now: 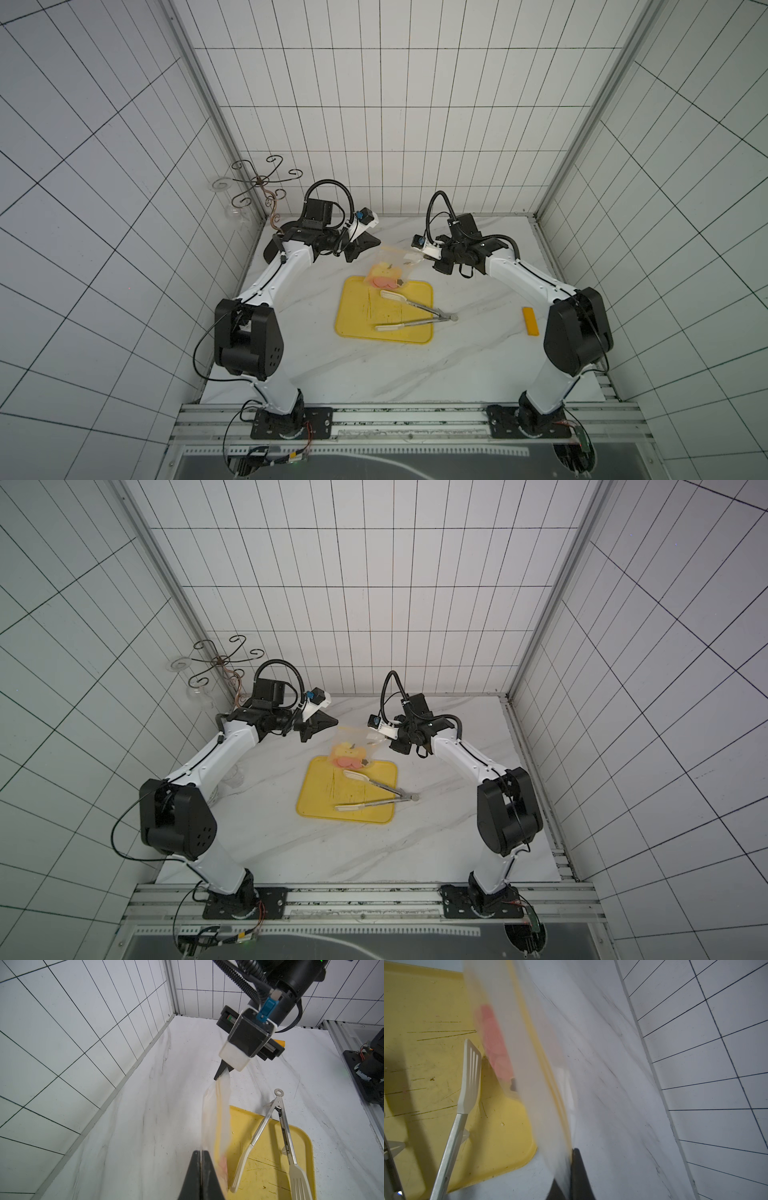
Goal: Put the cookies into a resealable bag to prevent moisture
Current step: Close the ziploc bag at the center of the board.
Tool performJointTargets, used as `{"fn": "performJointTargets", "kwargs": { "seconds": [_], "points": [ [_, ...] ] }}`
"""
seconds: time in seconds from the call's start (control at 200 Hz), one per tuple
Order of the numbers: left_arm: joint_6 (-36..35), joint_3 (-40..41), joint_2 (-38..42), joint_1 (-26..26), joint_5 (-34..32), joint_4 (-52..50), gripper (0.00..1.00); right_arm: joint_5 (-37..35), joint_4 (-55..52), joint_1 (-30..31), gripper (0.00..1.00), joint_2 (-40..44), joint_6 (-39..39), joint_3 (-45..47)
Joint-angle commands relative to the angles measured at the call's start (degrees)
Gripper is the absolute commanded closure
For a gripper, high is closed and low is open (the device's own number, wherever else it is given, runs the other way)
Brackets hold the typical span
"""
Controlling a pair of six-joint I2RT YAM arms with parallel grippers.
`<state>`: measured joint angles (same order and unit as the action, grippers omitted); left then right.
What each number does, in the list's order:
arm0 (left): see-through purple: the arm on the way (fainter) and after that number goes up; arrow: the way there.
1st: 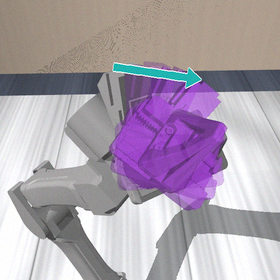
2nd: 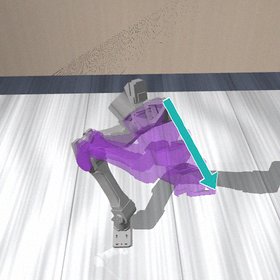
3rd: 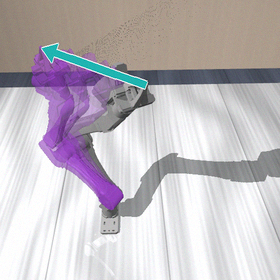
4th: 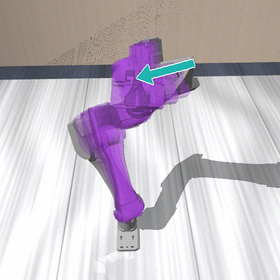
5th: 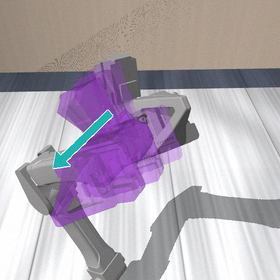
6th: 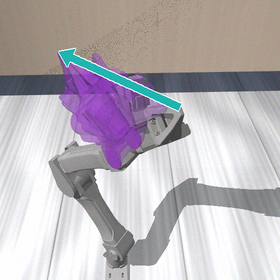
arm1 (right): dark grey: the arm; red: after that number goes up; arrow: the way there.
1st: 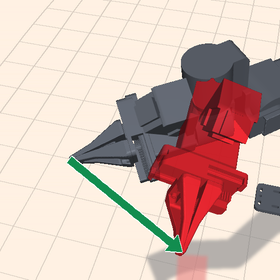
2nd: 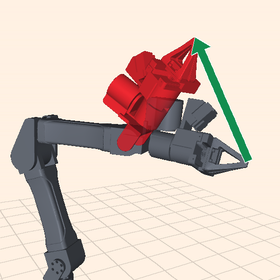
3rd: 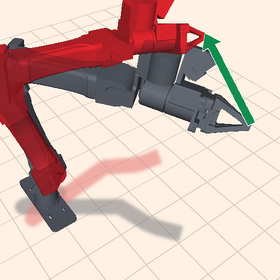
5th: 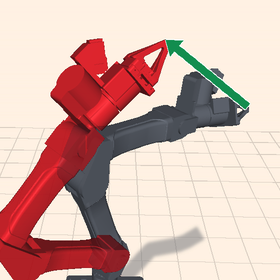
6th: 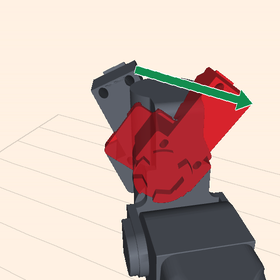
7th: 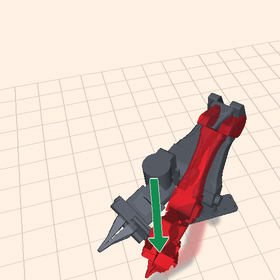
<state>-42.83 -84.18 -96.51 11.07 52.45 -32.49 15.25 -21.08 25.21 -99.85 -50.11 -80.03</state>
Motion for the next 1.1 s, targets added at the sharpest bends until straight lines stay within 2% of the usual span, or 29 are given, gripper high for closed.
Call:
{"fn": "performJointTargets", "kwargs": {
  "seconds": [0.0, 0.055, 0.185, 0.315, 0.395, 0.45, 0.57, 0.69, 0.8, 0.855, 0.985, 1.095],
  "points": [
    [0.31, 1.3, 0.44, -0.32, 0.76, 2.8, 1.0, 0.65, -1.66, -0.49, 1.0, 2.48, 0.44, 0.84],
    [0.94, 2.17, 0.35, -0.15, 0.07, 4.44, 1.0, 0.96, -2.5, -0.46, 1.0, 2.76, 0.62, -0.33],
    [0.87, 1.75, -0.74, 1.33, -0.68, 3.9, 0.75, 1.52, -5.43, -0.43, 1.0, 2.18, 1.26, -2.81],
    [1.22, 1.48, -0.18, 2.55, -0.88, 3.95, 0.57, -0.54, -6.06, -0.43, 1.0, 0.9, 4.6, -5.85],
    [3.01, 0.98, 1.07, 3.98, -0.81, 4.05, 0.48, 0.78, -8.23, -0.43, 1.0, -0.78, 6.23, -10.0],
    [4.32, 0.85, 2.1, 6.27, -3.33, 3.53, 0.38, 0.96, -8.74, -0.06, 1.0, -1.42, 6.89, -11.46],
    [1.72, 1.03, 2.99, 11.21, -14.13, -1.44, 0.36, 0.86, -9.7, -0.03, 1.0, -2.03, 8.01, -12.61],
    [5.18, 1.61, 2.98, 11.77, -15.15, -3.09, 0.36, 2.77, -9.66, -0.35, 1.0, -1.97, 9.62, -12.6],
    [3.76, 2.18, 2.97, 14.5, -20.32, -5.08, 0.36, 3.21, -10.21, -0.37, 1.0, -2.01, 10.06, -12.52],
    [4.51, 2.18, 3.13, 14.9, -19.65, -5.02, 0.36, 3.02, -10.3, -0.41, 1.0, -2.08, 10.29, -12.35],
    [9.81, 0.36, 4.28, 15.24, -20.34, -5.97, 0.36, 1.42, -10.3, -0.38, 1.0, -2.28, 10.37, -11.8],
    [13.15, 0.31, 4.98, 19.35, -21.85, -8.16, 0.36, 1.67, -10.39, -0.35, 1.0, -2.58, 10.69, -12.38]
  ]
}}
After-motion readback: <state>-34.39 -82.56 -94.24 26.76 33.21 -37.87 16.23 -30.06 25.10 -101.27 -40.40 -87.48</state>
